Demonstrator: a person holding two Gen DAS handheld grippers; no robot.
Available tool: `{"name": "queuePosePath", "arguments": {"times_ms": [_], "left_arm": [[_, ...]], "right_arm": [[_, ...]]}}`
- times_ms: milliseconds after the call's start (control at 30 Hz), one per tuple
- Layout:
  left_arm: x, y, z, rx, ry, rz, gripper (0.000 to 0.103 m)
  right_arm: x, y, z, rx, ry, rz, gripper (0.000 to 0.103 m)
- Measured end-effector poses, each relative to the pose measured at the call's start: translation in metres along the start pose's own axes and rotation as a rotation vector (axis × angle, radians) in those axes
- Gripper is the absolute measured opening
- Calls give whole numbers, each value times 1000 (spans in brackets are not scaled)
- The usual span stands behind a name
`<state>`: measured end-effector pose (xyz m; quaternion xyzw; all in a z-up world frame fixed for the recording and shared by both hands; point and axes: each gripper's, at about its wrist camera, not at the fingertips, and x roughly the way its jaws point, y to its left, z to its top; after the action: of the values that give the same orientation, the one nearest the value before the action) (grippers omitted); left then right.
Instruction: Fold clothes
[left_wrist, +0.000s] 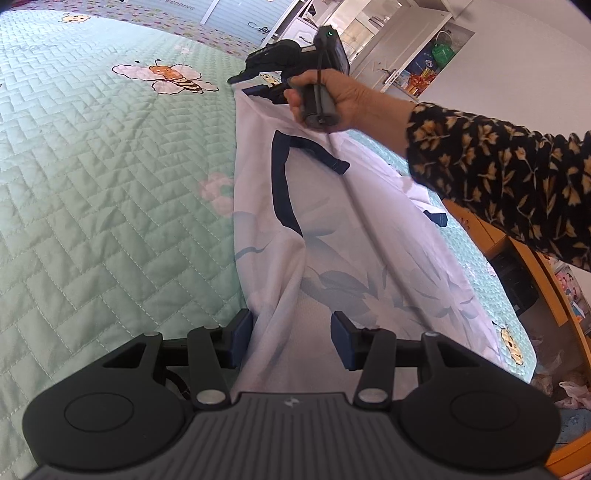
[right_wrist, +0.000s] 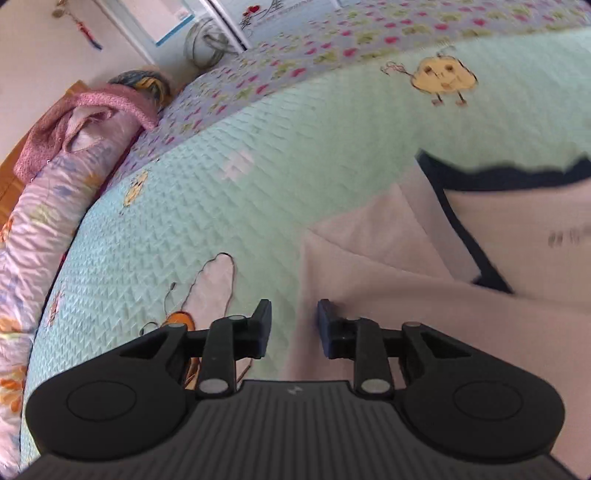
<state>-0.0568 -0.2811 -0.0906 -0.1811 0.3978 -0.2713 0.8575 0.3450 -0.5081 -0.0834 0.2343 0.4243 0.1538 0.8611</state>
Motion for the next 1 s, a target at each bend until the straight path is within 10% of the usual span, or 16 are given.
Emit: {"name": "queuePosePath", "arguments": {"times_ms": [267, 567, 733, 1000], "left_arm": [[2, -7, 1, -6, 4, 45, 50], [-3, -19, 4, -98, 3, 125, 50], [-37, -29, -3, -174, -92, 147, 50], [-92, -42, -28, -284, -161, 235, 54]], "right_arm": [[-137, -45, -56, 230, -171, 114, 46], [-319, -127, -251, 452, -72, 190, 64], [-359, -134, -330, 475, -43, 151, 65], [-389, -134, -359, 502, -47, 160, 67]]}}
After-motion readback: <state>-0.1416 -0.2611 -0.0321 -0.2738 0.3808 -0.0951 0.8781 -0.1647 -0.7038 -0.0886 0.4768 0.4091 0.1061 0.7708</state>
